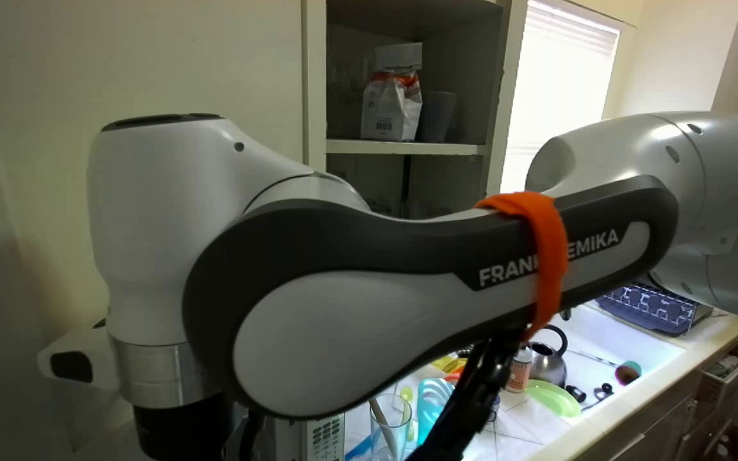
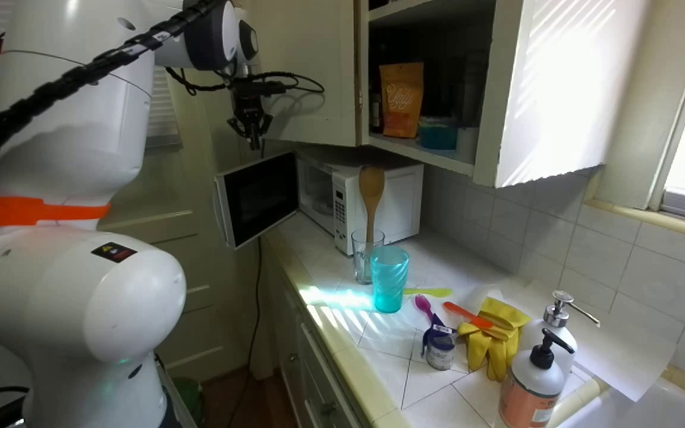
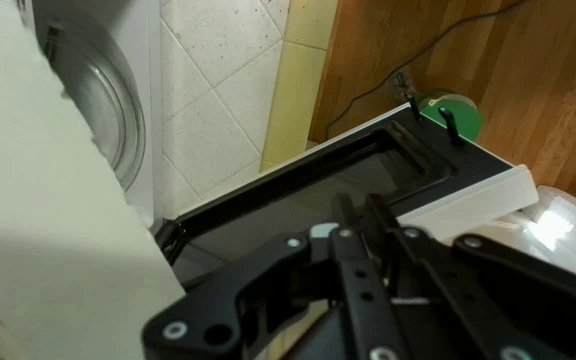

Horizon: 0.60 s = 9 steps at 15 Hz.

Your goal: Close the microwave door.

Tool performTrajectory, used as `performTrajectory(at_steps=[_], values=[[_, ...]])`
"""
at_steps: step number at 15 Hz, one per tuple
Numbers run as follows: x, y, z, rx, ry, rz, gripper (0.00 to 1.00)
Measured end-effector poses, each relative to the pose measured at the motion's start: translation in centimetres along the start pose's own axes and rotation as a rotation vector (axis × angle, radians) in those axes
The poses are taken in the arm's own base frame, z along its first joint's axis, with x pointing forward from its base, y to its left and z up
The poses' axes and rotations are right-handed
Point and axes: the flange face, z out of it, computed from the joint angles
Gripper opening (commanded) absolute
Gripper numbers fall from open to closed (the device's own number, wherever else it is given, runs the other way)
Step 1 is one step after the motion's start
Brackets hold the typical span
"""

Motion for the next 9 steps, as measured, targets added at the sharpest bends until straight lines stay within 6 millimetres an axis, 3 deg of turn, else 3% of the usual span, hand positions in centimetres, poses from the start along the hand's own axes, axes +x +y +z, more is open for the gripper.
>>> performTrajectory(at_steps=[3,9], values=[[1.8,-1.6,-0.4,-0.012,0.011,-0.075,0.01],[1.7,-1.5,-0.4,-0.012,0.011,-0.063,0.00]])
